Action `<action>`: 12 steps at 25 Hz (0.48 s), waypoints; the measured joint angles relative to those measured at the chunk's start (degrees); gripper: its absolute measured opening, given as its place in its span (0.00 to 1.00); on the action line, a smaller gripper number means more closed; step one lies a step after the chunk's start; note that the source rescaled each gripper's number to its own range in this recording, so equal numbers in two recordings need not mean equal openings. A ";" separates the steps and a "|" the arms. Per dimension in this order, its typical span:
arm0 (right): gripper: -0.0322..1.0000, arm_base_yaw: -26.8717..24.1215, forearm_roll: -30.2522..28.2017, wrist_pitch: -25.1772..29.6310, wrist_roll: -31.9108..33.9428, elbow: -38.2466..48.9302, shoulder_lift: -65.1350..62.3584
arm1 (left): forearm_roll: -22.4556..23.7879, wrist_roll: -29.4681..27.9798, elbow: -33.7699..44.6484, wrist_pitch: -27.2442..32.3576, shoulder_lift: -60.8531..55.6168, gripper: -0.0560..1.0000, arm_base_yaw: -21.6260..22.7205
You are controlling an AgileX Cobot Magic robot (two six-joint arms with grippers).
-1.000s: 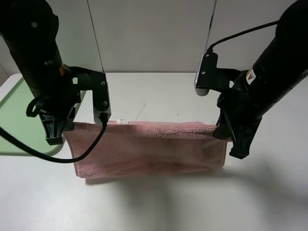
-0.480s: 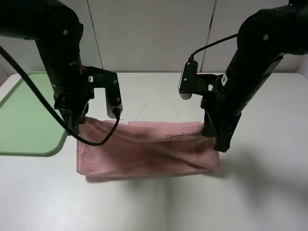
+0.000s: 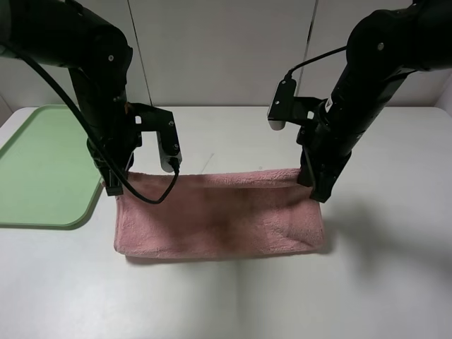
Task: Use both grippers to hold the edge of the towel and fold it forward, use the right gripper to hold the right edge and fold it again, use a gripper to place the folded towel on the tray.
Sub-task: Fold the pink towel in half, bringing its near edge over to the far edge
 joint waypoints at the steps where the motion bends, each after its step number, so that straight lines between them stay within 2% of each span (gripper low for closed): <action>1: 0.03 -0.58 0.33 0.00 -0.35 0.00 0.00 | -0.06 0.00 -0.06 -0.31 0.00 0.05 0.06; 12: 0.03 -1.76 1.69 -3.42 -2.03 0.00 0.00 | -0.21 0.00 -0.06 -1.47 0.00 0.05 0.37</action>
